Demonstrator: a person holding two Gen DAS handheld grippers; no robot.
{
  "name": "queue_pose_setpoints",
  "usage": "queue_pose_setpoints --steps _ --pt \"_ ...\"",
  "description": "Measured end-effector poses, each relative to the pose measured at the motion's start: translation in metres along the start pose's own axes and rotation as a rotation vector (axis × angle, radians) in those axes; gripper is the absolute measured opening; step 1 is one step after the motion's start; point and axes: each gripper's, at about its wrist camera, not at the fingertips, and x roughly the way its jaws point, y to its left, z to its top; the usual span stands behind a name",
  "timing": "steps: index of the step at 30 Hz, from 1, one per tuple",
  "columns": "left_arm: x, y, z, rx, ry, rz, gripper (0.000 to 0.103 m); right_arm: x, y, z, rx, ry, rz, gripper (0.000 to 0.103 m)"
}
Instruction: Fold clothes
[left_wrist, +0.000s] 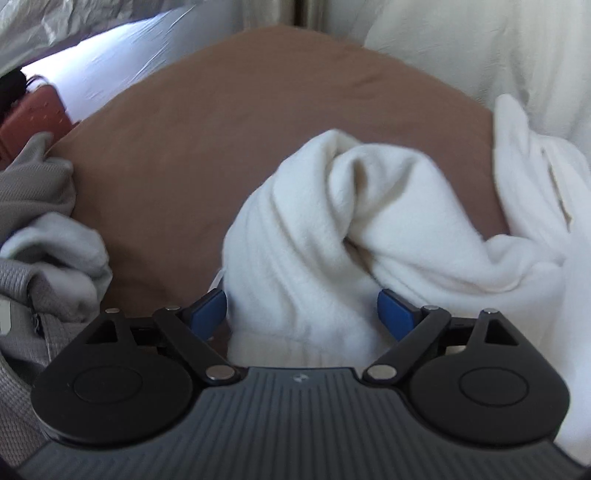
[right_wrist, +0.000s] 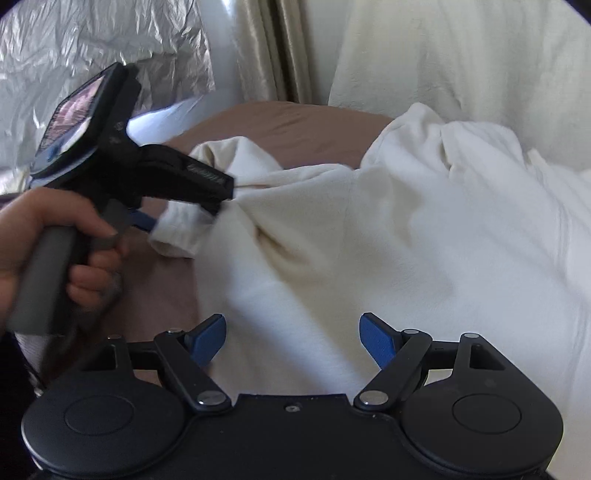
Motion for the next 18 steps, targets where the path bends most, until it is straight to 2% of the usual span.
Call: queue_pose_setpoints --steps 2,5,6,10,11,13,16,18 --pt "-0.004 0.0 -0.003 0.003 -0.001 -0.025 0.086 0.01 0.009 -0.004 -0.043 0.047 -0.023 0.083" --pt "-0.011 0.0 -0.005 0.035 -0.006 -0.046 0.08 0.02 0.017 -0.013 -0.163 0.076 -0.12 0.079" --pt "-0.012 -0.002 -0.006 0.058 -0.005 -0.039 0.08 0.02 0.016 -0.015 -0.183 0.073 -0.149 0.073" --pt "-0.02 -0.007 -0.009 0.08 -0.01 -0.004 0.08 0.016 0.0 -0.019 -0.104 0.069 -0.135 0.022" --pt "-0.022 -0.006 -0.008 0.076 -0.012 -0.005 0.08 0.015 -0.004 -0.019 -0.077 0.063 -0.129 0.018" --pt "-0.023 -0.004 -0.006 0.062 -0.033 -0.012 0.08 0.012 -0.01 -0.019 -0.039 0.05 -0.126 0.016" --pt "-0.024 -0.003 -0.009 0.041 -0.142 0.0 0.08 0.012 -0.009 -0.019 -0.045 0.046 -0.132 0.016" --pt "-0.026 -0.001 -0.01 0.033 -0.146 -0.004 0.08 0.014 -0.009 -0.02 -0.039 0.049 -0.136 0.016"
